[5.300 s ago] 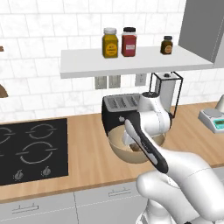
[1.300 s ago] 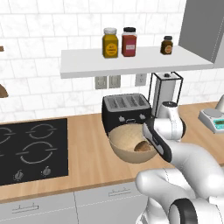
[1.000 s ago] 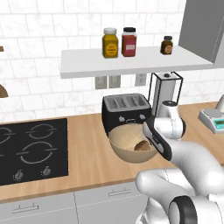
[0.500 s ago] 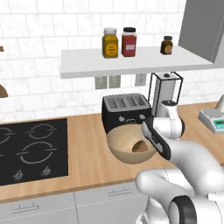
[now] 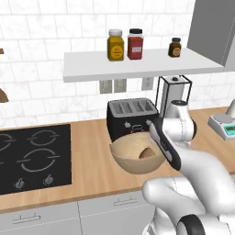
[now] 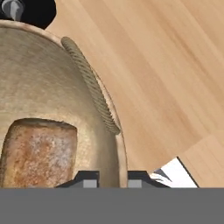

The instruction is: Open the cabinet, pick up the bread from the cabinet and place it in the basket. Then move the basket to the dining counter.

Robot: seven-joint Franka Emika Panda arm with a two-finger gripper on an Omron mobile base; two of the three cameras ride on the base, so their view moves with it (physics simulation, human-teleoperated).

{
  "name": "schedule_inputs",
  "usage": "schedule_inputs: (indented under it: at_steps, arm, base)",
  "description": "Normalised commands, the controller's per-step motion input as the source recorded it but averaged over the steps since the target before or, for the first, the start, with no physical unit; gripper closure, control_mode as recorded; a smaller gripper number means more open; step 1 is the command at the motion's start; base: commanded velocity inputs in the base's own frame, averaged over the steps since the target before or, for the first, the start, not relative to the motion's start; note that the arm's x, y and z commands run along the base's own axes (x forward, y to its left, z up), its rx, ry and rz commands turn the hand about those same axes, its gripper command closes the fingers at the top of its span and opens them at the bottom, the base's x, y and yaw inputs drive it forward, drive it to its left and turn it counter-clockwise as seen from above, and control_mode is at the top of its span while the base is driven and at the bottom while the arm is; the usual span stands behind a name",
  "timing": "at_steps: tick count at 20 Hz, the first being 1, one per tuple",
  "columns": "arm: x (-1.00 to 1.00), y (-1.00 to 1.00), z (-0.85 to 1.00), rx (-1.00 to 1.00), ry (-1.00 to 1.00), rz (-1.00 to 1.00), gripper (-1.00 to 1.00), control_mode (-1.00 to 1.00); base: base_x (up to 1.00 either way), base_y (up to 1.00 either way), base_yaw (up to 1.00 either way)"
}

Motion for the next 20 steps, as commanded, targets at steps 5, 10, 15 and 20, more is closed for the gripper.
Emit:
schedule_inputs:
  at_steps: [5, 10, 15, 20]
  arm:
    - [-0.37, 0.06, 0.65, 0.02, -0.16, 0.00, 1.00, -1.00]
    - [-0.27, 0.00, 0.74, 0.09, -0.28, 0.00, 1.00, -1.00]
    - [-0.16, 0.00, 0.65, 0.20, -0.20, 0.00, 1.00, -1.00]
    - [-0.28, 0.00, 0.91, 0.08, -0.01, 0.00, 1.00, -1.00]
  base:
    - [0.00, 0.00, 0.00]
    - [0.00, 0.00, 0.00]
    - [0.00, 0.00, 0.00]
    - [0.00, 0.00, 0.00]
